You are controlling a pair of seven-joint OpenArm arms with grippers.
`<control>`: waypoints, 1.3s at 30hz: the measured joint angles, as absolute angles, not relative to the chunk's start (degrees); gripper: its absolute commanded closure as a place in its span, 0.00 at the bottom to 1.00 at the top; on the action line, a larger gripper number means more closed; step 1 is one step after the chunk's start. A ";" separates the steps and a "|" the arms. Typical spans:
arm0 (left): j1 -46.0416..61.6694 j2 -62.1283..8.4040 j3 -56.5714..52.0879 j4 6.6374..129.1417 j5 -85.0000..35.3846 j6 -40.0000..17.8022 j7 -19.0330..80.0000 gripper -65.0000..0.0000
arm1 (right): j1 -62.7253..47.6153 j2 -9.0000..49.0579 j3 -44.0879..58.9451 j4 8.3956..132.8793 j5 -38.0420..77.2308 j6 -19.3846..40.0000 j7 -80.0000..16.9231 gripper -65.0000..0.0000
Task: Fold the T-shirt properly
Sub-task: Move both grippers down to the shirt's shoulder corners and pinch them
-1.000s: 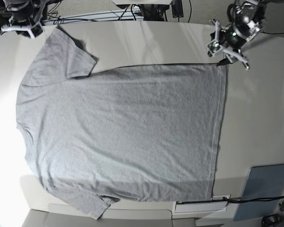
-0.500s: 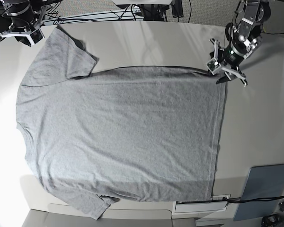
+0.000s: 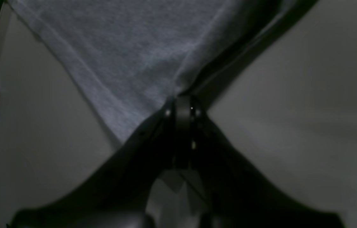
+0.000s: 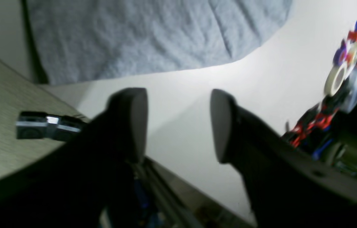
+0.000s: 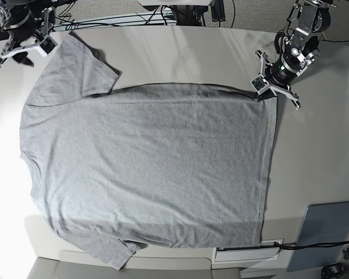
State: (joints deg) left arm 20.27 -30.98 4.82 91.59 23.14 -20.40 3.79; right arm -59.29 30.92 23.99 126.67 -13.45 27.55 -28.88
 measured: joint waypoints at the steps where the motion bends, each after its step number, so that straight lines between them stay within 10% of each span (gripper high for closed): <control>1: 20.27 -30.98 4.82 91.59 23.14 -20.34 3.81 1.00 | -59.27 31.86 23.99 126.67 -13.43 27.53 -28.88 0.48; 16: 20.29 -30.63 4.82 91.57 23.51 -19.86 4.05 1.00 | -54.13 40.34 22.90 113.03 -22.68 34.41 -17.89 0.48; 39: 20.43 -30.48 4.97 91.37 23.53 -17.34 4.43 1.00 | -28.27 42.06 -7.29 98.94 -30.83 29.08 -24.88 0.48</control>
State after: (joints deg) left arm 20.43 -30.48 4.97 91.37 23.53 -17.34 4.43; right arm -28.27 42.06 -7.29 98.94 -30.83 29.08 -24.88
